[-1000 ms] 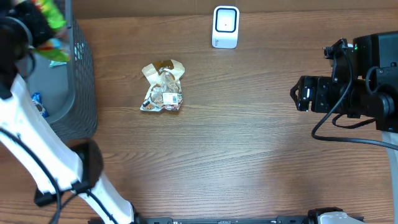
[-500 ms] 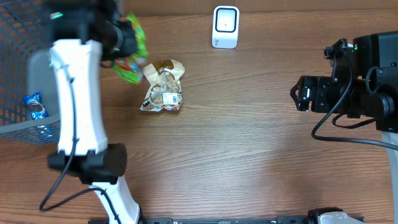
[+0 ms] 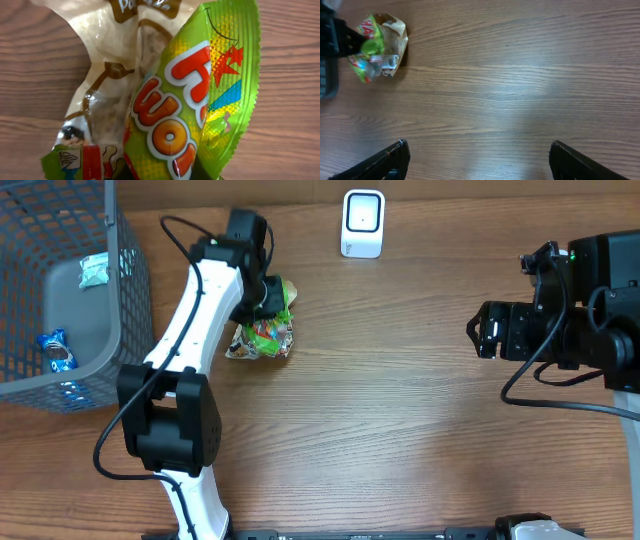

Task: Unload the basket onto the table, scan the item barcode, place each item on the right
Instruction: 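Lift the Haribo bag out and lower it beside the pastry wrapper, then release the Haribo bag and move the left gripper back into the basket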

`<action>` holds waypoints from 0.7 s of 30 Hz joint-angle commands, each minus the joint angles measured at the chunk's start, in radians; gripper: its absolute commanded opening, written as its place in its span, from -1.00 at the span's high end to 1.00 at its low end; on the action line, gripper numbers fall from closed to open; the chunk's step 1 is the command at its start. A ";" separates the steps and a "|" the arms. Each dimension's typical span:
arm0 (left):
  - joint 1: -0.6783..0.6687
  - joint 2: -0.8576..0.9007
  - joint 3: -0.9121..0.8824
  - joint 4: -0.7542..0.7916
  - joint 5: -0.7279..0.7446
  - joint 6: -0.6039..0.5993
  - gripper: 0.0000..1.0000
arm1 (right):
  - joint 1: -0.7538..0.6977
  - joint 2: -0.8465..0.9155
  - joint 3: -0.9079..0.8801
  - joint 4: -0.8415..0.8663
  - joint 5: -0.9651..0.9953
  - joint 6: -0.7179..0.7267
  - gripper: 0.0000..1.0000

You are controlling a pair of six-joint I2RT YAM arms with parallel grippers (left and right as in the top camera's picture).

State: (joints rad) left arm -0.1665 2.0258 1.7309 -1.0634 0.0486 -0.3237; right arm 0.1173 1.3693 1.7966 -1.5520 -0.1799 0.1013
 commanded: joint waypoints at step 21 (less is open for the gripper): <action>-0.004 -0.145 0.346 -0.159 -0.011 0.010 -0.15 | -0.006 0.002 -0.002 0.006 -0.008 0.000 -0.79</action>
State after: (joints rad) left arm -0.1669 1.9884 1.9625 -1.1896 0.0658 -0.3367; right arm 0.1173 1.3693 1.7966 -1.5517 -0.1799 0.1013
